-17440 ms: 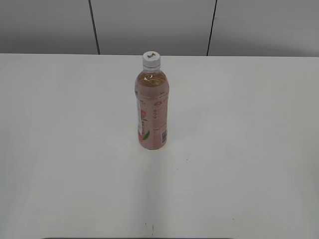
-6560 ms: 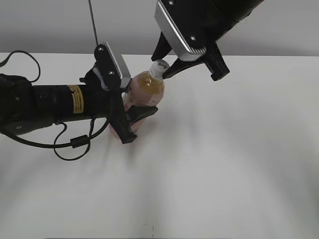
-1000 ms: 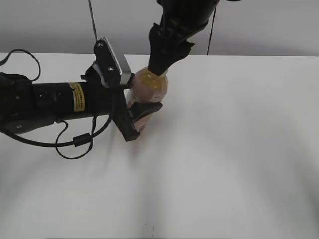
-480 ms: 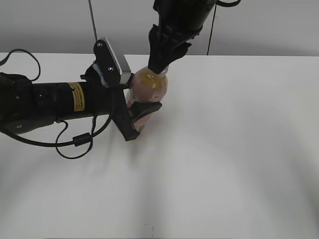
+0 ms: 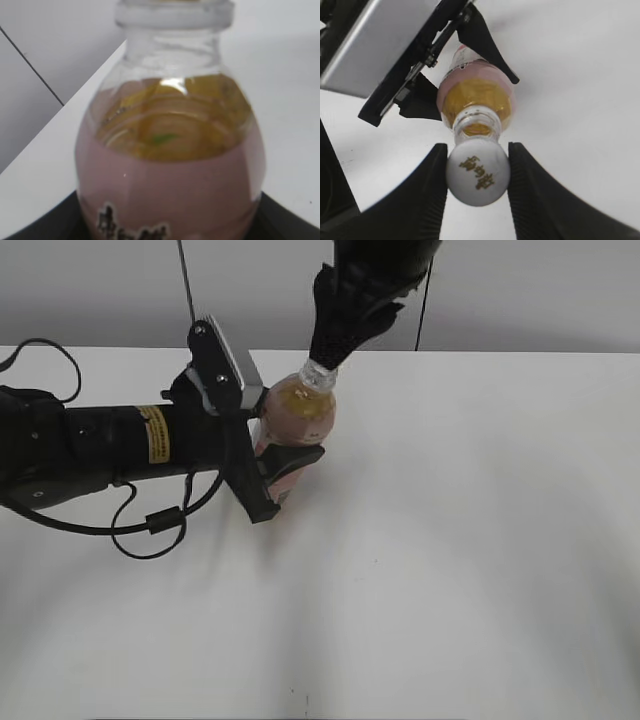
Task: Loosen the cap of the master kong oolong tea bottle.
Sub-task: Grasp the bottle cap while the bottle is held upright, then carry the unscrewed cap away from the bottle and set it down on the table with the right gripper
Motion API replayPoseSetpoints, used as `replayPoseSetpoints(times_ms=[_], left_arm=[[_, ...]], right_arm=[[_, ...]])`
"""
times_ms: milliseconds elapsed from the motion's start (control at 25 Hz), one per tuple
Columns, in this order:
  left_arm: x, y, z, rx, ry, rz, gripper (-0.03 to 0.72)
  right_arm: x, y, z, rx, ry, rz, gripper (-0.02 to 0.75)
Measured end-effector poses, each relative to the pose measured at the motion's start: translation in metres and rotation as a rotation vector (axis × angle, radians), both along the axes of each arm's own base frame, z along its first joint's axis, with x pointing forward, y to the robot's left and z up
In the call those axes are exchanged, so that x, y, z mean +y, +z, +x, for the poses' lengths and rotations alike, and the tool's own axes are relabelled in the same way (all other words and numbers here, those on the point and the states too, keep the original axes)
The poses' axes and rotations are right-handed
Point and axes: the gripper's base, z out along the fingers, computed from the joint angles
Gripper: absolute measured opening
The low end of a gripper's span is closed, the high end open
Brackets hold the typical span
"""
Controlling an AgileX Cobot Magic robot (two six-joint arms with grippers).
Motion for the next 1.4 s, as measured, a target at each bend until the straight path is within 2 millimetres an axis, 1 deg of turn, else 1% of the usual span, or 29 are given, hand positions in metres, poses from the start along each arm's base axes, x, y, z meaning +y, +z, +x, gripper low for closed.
replayPoseSetpoints(times_ms=[120,200,240,320,440,480,560,640,680,800,880,1000,1080,1160,1320,1400], left_arm=[[0.0,0.0,0.001,0.007,0.016,-0.011,0.412],[0.0,0.002,0.002,0.033,0.041,-0.046,0.412],[0.0,0.003,0.002,0.057,0.054,-0.082,0.412],[-0.002,0.008,0.002,0.105,0.071,-0.173,0.412],[-0.004,0.015,0.001,0.15,0.063,-0.297,0.412],[-0.005,0.017,0.0,0.161,0.058,-0.327,0.412],[-0.006,0.019,0.0,0.178,0.054,-0.358,0.412],[-0.005,0.017,-0.001,0.193,0.06,-0.363,0.412],[-0.005,0.016,-0.002,0.202,0.064,-0.361,0.412],[-0.003,0.009,-0.005,0.228,0.074,-0.347,0.412],[-0.003,0.001,-0.006,0.251,0.078,-0.339,0.412],[-0.003,-0.016,-0.006,0.296,0.089,-0.319,0.412],[-0.003,-0.025,-0.006,0.315,0.085,-0.331,0.412],[-0.004,-0.028,-0.006,0.318,0.076,-0.348,0.412],[-0.005,-0.029,-0.007,0.318,0.069,-0.359,0.412],[-0.005,-0.029,-0.007,0.318,0.069,-0.359,0.412]], right_arm=[[-0.014,0.023,-0.005,-0.021,-0.068,0.041,0.279],[-0.028,0.031,-0.001,-0.015,-0.156,0.067,0.279],[-0.036,0.033,0.003,-0.002,-0.219,0.08,0.279],[-0.06,0.028,0.015,0.04,-0.36,0.085,0.279],[-0.098,0.005,0.027,0.124,-0.527,0.053,0.279],[-0.111,-0.005,0.029,0.154,-0.569,0.029,0.279],[-0.132,-0.028,0.026,0.226,-0.629,-0.019,0.279],[-0.145,-0.059,0.018,0.319,-0.662,-0.081,0.279],[-0.148,-0.074,0.012,0.358,-0.669,-0.108,0.279],[-0.151,-0.111,0.002,0.375,-0.701,-0.106,0.279],[-0.151,-0.126,0.001,0.337,-0.74,-0.059,0.279],[-0.149,-0.137,0.004,0.299,-0.785,0.004,0.279],[-0.147,-0.145,0.008,0.305,-0.806,0.026,0.279],[-0.144,-0.156,0.01,0.331,-0.821,0.031,0.279],[-0.142,-0.186,0.014,0.402,-0.84,-0.005,0.279],[-0.142,-0.196,0.015,0.424,-0.845,-0.021,0.279]])
